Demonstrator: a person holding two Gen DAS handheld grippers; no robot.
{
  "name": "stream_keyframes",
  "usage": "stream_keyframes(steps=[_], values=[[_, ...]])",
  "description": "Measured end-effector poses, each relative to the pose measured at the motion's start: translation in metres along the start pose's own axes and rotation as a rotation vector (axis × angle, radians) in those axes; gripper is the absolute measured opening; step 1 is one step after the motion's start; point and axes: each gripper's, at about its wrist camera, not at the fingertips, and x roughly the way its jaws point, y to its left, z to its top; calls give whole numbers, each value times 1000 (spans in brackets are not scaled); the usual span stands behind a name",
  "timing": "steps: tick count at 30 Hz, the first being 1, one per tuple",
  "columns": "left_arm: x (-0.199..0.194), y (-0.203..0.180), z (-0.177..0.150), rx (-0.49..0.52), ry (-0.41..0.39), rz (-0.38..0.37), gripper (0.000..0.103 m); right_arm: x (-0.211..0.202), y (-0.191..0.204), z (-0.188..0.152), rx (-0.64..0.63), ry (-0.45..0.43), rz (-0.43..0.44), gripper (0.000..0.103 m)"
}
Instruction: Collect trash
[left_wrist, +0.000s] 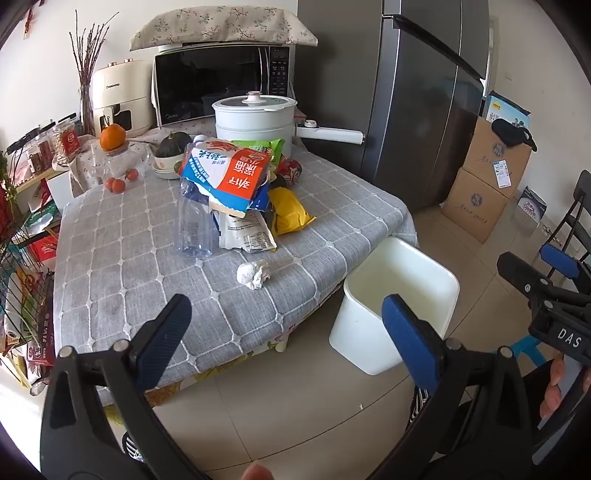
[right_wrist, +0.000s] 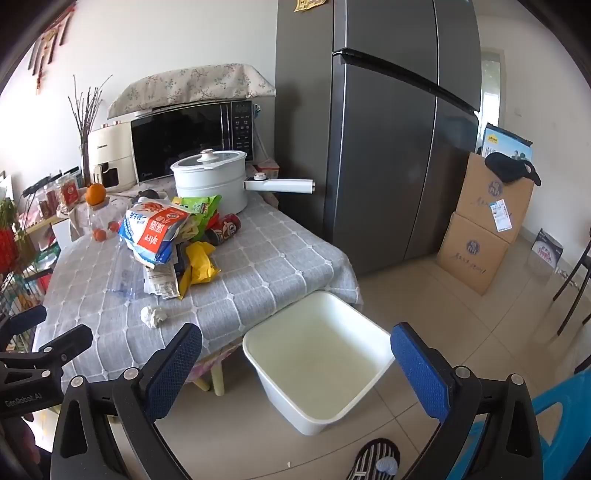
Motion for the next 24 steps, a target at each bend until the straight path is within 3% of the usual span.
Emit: stream_keyframes(steps=[24], values=[[0, 8, -3, -1, 0, 2, 102, 0, 1, -1, -3, 4, 2, 103]])
